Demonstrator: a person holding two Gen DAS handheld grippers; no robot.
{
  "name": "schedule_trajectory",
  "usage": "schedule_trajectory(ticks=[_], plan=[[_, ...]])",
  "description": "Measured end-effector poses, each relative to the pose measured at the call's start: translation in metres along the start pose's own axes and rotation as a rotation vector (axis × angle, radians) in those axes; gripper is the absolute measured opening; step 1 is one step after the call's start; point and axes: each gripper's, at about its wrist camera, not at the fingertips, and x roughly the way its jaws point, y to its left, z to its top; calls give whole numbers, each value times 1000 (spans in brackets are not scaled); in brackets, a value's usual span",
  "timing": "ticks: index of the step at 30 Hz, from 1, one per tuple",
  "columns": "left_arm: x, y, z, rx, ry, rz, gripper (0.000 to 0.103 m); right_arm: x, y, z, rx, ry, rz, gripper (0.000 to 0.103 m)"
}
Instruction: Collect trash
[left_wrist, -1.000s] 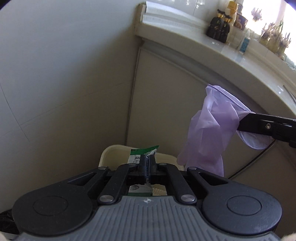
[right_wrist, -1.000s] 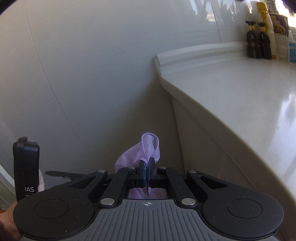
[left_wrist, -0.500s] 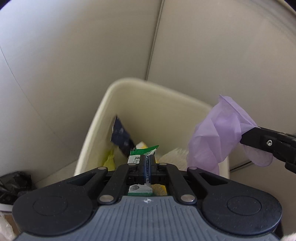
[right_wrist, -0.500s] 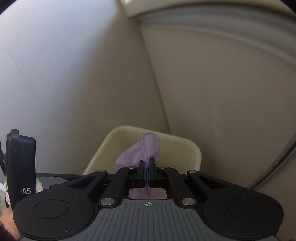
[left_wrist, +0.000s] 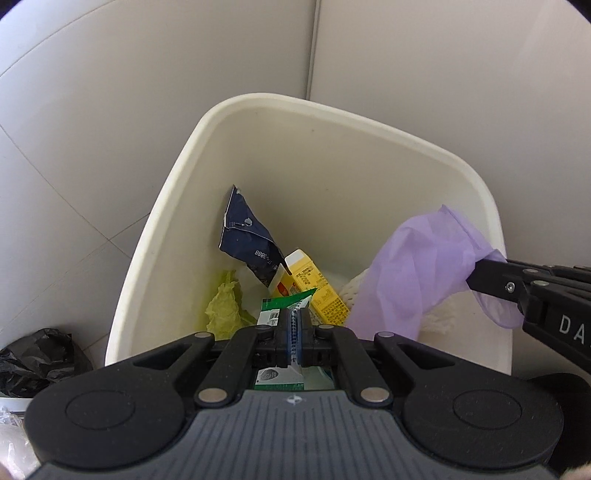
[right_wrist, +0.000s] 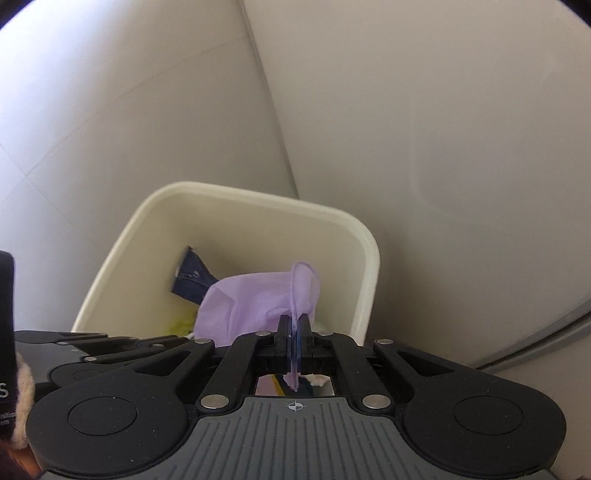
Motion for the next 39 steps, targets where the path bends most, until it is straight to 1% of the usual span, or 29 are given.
schedule_trajectory(ticks=[2,7,8,9,11,15,17,19,20,22,25,30,32,33,35,37,39], plan=[[0,0,0,3,5,7,2,8,-8,7,-4,10,-14,1],[7,-5,4,1,27,16,4,18,-7,8,1,28,-27,3],[8,-5,4,5,28,15,6,19,-9,8,3,30,-21,5],[9,-5,4,10,27,14,9,19,-11,9,8,29,-16,11],[8,-6,4,23,27,13,24,18,-12,9,17,32,-3,13],[11,-9,3,40,34,10,29,14,-16,11,38,27,7,30],[11,-12,3,47,28,12,39,14,-17,12,45,25,22,34],[12,-14,3,55,20,19,46,12,-18,13,48,22,32,40],[11,-15,2,59,18,21,48,11,-18,13,47,20,37,42],[10,-15,2,60,14,21,51,3,-21,14,50,11,46,51],[3,-15,2,55,2,18,61,-6,-25,15,65,-2,66,60],[-7,-16,-1,59,-29,25,67,-20,-28,17,93,-11,107,67],[-14,-17,-2,65,-43,29,73,-27,-26,17,86,-21,120,68],[-18,-17,-3,64,-50,34,74,-32,-25,16,83,-26,125,70],[-27,-17,-5,57,-62,38,81,-41,-24,16,73,-33,136,73],[-36,-17,-8,53,-76,43,87,-58,-26,14,58,-40,143,80],[-46,-17,-11,55,-88,55,90,-70,-25,12,48,-52,145,83]])
